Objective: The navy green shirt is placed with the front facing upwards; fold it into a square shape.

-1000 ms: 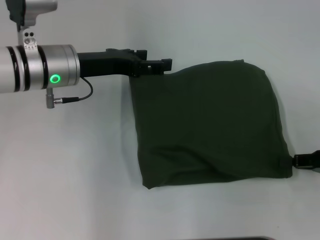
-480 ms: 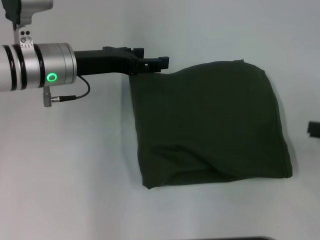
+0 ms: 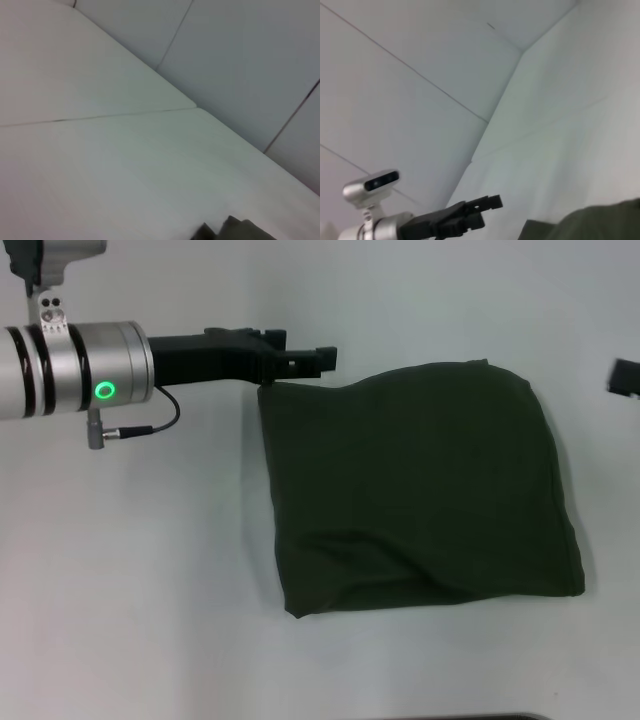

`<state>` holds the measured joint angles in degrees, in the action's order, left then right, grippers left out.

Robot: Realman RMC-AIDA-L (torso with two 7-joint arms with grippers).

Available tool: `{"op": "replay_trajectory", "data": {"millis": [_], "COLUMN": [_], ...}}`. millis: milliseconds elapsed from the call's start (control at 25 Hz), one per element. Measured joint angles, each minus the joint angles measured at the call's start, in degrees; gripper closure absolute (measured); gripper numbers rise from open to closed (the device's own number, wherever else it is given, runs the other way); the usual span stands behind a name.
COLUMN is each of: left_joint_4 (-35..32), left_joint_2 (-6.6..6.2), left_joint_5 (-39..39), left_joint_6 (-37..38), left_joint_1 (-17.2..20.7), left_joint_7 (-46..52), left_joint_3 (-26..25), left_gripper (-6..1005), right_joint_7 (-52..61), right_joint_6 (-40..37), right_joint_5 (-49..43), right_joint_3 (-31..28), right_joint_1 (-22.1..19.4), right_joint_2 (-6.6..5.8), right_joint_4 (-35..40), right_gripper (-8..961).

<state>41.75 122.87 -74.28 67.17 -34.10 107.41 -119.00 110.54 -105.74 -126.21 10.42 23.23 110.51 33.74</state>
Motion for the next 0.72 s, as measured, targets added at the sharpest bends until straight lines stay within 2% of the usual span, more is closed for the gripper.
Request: {"op": "replay_trajectory", "data": {"millis": [160,400,720], "left_joint_4": [-0.01,-0.01,-0.01], "left_joint_2": [0.20,0.74,0.81], "left_joint_5": [-0.16,-0.26,-0.27], "left_joint_6": [-1.64,-4.09,-5.10], "left_joint_1": [0.00,0.00,0.15], "left_joint_7": [-0.01,-0.10,-0.23], "left_joint_3": [-1.07,-3.69,-4.85], "left_gripper": [66,66,67], "right_joint_7": [0.04,-0.10,-0.16], "right_joint_6": [5.29,12.02,24.32], "right_joint_5": [-0.25,-0.26,-0.27], "right_joint_3": [3.28,9.74,16.06], "right_joint_1": [2.30,5.00,6.68], "right_joint_2": [1.26,2.65,4.48], "right_joint_4": [-1.59,-4.72,-6.34], "right_gripper": [332,477,817]}}
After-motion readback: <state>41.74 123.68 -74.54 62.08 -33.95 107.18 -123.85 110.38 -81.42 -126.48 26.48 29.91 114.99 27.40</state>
